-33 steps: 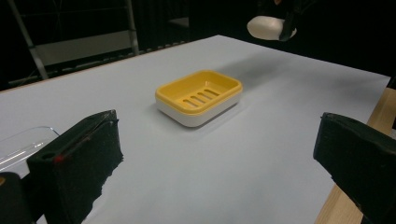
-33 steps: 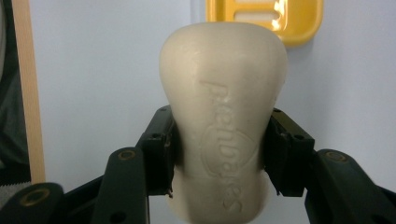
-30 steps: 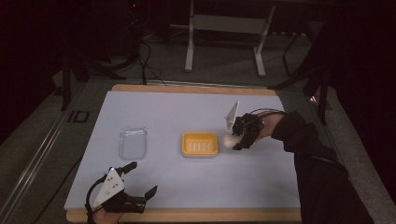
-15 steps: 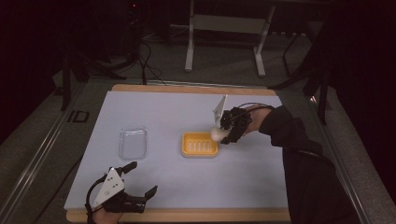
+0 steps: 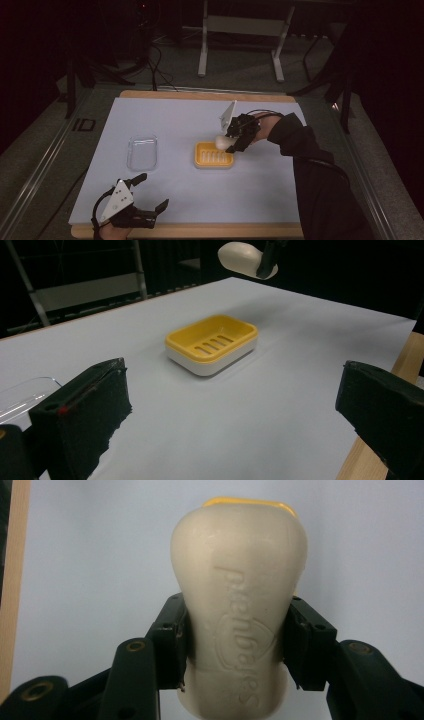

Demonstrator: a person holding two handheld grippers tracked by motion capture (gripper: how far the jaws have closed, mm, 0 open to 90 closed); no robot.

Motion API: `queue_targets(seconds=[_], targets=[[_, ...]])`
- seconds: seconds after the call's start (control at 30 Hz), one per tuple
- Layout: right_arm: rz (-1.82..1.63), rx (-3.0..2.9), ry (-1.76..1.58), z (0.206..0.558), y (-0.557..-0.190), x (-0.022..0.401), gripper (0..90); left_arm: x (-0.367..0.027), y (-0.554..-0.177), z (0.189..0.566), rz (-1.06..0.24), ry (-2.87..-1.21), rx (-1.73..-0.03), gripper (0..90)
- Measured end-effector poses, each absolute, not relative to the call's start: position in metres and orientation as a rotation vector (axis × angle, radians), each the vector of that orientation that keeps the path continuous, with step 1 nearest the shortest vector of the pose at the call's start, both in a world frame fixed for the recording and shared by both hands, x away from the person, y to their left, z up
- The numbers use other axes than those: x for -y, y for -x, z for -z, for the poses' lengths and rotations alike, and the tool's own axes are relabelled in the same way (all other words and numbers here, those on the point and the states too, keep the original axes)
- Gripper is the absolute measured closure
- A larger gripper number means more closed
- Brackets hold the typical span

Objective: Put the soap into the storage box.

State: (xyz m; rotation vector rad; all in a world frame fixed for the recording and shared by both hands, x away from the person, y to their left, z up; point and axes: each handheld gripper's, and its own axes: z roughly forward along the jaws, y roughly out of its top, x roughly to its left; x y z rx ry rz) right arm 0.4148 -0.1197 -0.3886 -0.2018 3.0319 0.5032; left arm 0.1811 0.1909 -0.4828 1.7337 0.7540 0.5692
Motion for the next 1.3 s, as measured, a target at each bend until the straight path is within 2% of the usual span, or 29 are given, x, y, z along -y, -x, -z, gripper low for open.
queue_targets(seconds=[0.3, 0.6, 0.87, 1.3], targets=[[-0.573, -3.018, 0.209, 0.391, -0.417, 0.11, 50.0, -0.19, -0.181, 0.483, -0.571, -1.74, -0.744, 1.2], [-0.661, -2.987, 0.212, 0.415, -0.422, 0.101, 50.0, -0.19, -0.179, 0.481, -0.575, -1.737, -0.736, 1.2], [-0.666, -3.0, 0.16, 0.444, -0.431, 0.1, 50.0, -0.189, -0.178, 0.481, -0.576, -1.751, -0.723, 1.2], [-0.597, -3.049, 0.138, 0.47, -0.434, 0.089, 49.9, -0.189, -0.178, 0.481, -0.575, -1.754, -0.719, 1.2]])
